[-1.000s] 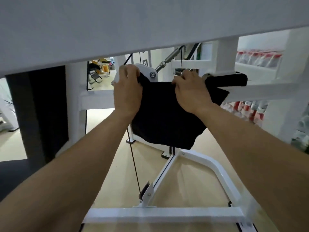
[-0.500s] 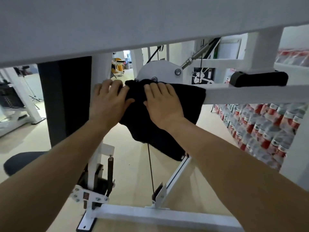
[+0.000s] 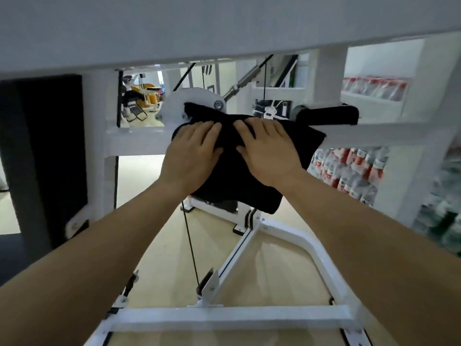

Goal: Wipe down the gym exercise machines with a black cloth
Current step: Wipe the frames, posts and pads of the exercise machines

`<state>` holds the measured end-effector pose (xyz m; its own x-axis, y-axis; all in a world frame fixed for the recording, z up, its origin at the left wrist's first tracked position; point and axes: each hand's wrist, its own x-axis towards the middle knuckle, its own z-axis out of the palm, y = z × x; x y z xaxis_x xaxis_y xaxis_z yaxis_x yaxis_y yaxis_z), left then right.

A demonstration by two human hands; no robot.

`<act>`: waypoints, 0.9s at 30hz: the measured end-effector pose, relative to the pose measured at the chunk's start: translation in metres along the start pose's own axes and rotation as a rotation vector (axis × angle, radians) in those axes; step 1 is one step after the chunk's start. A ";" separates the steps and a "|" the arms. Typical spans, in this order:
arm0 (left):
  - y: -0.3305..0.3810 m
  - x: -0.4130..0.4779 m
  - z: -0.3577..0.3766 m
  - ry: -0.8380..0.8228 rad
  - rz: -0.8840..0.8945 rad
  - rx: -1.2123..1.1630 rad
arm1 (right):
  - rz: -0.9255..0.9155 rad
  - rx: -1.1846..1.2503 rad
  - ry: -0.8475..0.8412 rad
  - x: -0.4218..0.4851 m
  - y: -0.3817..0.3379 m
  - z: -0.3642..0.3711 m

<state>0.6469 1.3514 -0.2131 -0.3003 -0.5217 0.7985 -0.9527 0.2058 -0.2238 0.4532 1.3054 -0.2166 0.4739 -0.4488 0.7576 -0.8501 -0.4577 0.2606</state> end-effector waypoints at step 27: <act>0.264 0.146 0.039 -0.118 0.301 0.000 | 0.373 0.096 -0.110 -0.105 0.207 -0.052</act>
<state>0.3501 1.2972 -0.1774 -0.5719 -0.5298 0.6263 -0.8203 0.3655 -0.4399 0.2159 1.2974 -0.2113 0.1625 -0.6747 0.7200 -0.9457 -0.3145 -0.0814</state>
